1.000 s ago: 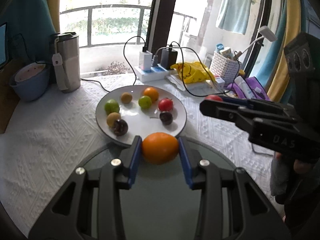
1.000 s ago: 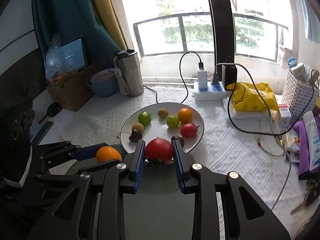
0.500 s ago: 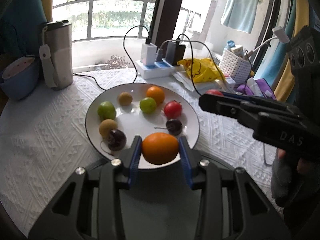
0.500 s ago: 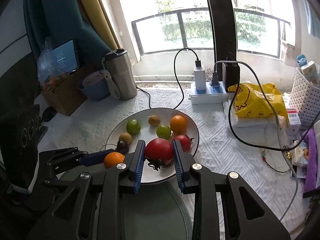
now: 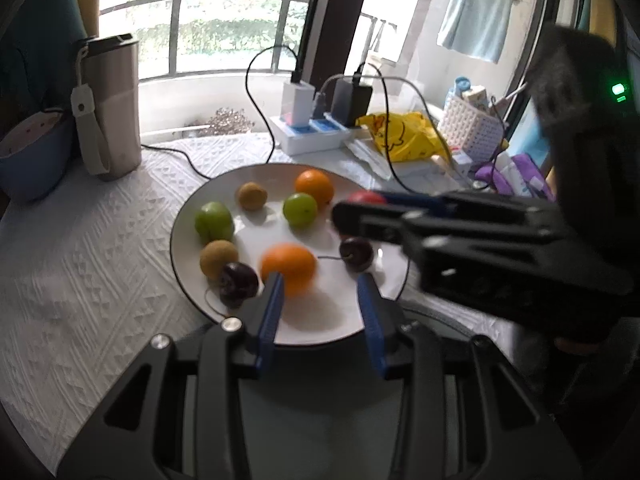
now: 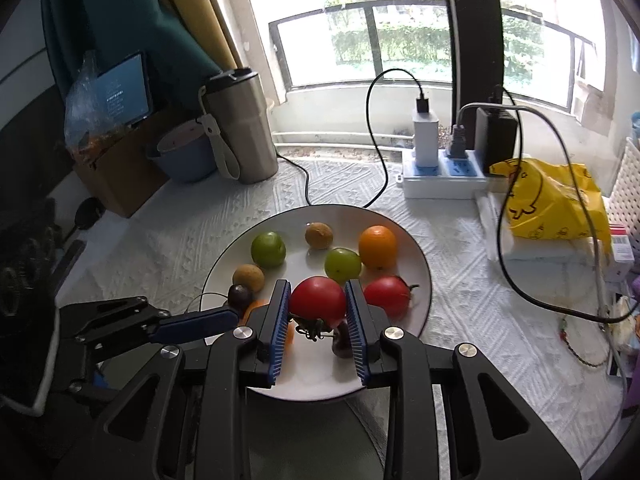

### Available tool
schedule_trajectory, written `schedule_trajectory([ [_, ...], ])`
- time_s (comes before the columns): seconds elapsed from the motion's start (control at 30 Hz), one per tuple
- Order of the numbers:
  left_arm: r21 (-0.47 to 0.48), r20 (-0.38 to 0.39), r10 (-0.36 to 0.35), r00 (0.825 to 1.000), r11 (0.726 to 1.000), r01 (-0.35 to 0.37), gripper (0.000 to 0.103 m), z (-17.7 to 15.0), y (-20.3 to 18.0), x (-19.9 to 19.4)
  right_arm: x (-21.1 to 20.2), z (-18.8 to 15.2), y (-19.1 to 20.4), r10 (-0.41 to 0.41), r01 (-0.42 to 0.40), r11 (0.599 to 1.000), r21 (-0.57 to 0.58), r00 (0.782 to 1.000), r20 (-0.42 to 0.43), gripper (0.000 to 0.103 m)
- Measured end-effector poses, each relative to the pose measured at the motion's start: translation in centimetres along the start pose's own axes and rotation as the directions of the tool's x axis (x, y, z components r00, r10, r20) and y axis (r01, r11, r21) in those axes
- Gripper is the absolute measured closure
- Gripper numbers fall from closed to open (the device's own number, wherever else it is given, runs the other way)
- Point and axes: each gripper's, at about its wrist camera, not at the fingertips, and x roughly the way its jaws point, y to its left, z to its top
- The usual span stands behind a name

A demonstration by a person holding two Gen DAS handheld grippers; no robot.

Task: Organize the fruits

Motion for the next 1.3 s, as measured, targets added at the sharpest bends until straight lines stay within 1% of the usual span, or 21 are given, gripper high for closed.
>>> schedule_trajectory([
  [0.1, -0.007, 0.024, -0.006, 1.0, 1.0, 0.006, 0.059, 0.1, 0.6, -1.0, 0.8, 0.1, 0.4, -0.007, 0.007, 1.0, -0.006, 1.0, -0.012, 0.073],
  [0.2, -0.018, 0.057, 0.017, 0.998, 1.0, -0.016, 0.058, 0.1, 1.8, -2.4, 1.6, 0.4, 0.7, -0.019, 0.019, 1.0, -0.014, 1.0, -0.023, 0.073],
  [0.37, -0.074, 0.1, 0.075, 0.992, 0.995, -0.068, 0.058, 0.1, 4.8, -4.0, 2.9, 0.6, 1.6, -0.037, 0.036, 0.999, -0.034, 0.998, -0.045, 0.073],
  [0.5, -0.103, 0.105, 0.108, 0.989, 0.99, -0.098, 0.058, 0.0, 6.7, -4.1, 3.8, 0.4, 2.3, -0.053, 0.049, 0.997, -0.052, 0.996, -0.065, 0.073],
  [0.57, -0.106, 0.1, 0.135, 0.986, 0.987, -0.124, 0.058, -0.2, 7.5, -4.0, 4.3, 0.0, 2.6, -0.075, 0.07, 0.995, -0.068, 0.994, -0.078, 0.073],
  [0.63, -0.109, 0.098, 0.157, 0.983, 0.983, -0.146, 0.058, -0.4, 8.1, -3.9, 4.7, -0.4, 2.7, -0.08, 0.073, 0.995, -0.07, 0.992, -0.094, 0.073],
  [0.73, -0.126, 0.087, 0.166, 0.982, 0.98, -0.155, 0.058, -0.7, 9.1, -3.9, 4.9, -0.8, 3.1, -0.093, 0.085, 0.993, -0.085, 0.99, -0.106, 0.073],
  [1.0, -0.126, 0.098, 0.176, 0.979, 0.978, -0.163, 0.058, -1.0, 9.4, -4.5, 4.3, -1.2, 3.6, -0.117, 0.109, 0.991, -0.074, 0.987, -0.112, 0.073],
  [1.3, -0.117, 0.123, 0.188, 0.974, 0.978, -0.174, 0.058, -1.7, 8.8, -6.6, 1.6, -1.7, 4.1, -0.148, 0.143, 0.988, -0.061, 0.986, -0.078, 0.073],
])
